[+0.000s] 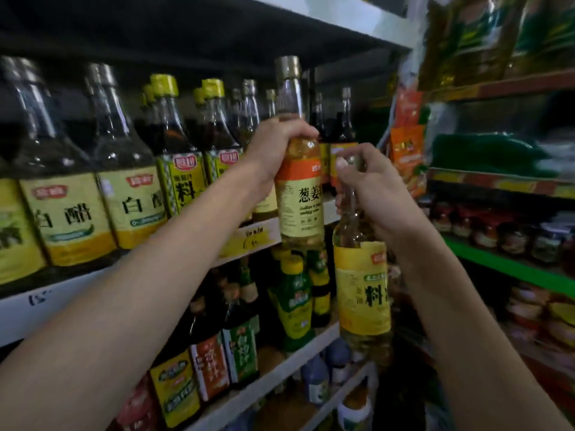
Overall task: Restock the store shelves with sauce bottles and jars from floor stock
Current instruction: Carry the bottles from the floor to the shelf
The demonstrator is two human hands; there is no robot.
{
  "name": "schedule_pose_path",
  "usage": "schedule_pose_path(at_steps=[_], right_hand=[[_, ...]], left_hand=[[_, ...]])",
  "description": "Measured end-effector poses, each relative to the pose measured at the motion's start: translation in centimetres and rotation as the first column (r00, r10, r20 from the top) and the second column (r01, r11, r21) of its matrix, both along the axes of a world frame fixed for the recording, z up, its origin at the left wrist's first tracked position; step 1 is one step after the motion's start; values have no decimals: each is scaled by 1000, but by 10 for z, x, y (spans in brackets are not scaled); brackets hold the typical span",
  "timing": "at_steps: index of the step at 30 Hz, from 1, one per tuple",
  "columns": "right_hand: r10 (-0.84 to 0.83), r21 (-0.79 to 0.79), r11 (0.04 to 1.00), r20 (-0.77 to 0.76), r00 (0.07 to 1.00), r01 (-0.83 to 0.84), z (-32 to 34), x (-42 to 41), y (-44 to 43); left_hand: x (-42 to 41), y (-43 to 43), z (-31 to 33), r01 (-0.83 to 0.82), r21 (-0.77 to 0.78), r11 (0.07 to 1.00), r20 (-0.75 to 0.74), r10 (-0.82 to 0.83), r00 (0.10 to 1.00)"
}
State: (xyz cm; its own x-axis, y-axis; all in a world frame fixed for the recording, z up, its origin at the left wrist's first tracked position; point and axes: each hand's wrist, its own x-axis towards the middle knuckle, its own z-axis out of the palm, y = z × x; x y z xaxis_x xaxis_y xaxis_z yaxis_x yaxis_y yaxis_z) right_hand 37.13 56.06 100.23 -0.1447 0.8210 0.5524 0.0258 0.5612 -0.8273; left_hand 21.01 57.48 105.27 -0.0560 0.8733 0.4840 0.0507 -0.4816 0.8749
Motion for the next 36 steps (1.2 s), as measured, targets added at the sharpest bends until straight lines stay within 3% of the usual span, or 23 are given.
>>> schedule_pose_path(at_steps=[11, 21, 30, 36], right_hand=[[274, -22, 962, 155, 949, -274, 5, -14, 117], [285, -87, 958, 242, 927, -272, 12, -25, 156], [327, -122, 943, 174, 929, -309, 14, -23, 158], [345, -169, 927, 38, 938, -334, 7, -25, 166]], left_hand=[[18, 98, 53, -280, 118, 953, -169, 297, 940], [11, 118, 38, -341, 106, 934, -142, 353, 925], [12, 120, 41, -310, 138, 941, -124, 327, 937], [22, 124, 42, -404, 204, 892, -213, 443, 871]])
